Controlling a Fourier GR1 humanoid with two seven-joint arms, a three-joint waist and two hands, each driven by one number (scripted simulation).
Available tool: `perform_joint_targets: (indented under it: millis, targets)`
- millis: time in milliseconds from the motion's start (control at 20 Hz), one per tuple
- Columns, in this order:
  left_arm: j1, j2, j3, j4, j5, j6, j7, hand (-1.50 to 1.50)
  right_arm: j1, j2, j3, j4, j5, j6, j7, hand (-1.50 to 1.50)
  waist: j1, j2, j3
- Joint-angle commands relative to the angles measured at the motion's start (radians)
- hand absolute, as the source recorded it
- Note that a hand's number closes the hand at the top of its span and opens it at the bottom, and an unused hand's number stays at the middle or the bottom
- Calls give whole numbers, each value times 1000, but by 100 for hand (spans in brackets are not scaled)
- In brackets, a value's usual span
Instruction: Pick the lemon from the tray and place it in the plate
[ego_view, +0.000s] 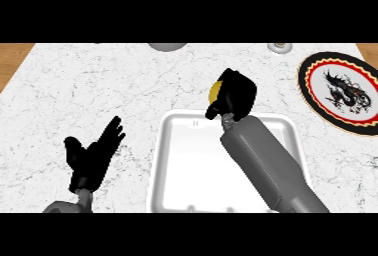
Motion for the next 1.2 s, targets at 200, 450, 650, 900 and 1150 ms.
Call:
perform_joint_targets:
  millis: [200,450,650,900,1150]
  targets:
    - [25,-22,-28,2,-29,28,36,0,-121,6,-35,45,214,-310,141,150,-28,-6,-4]
    - [1,-33,-13,13,-32,44,43,0,-101,-10,-156,49,284,-446,170,150,-45,-5,-4]
    - [35,-5,16,-3,-4,14,46,0,-28,-41,-237,-4,289,-538,107,150,-48,-8,-4]
    - [37,5,31,7,1,-7,41,0,42,-142,-348,-5,202,-641,-34,150,-43,-3,-4]
    - [37,21,54,-1,14,-42,32,0,24,-207,-443,136,211,-740,-90,150,-25,1,-4]
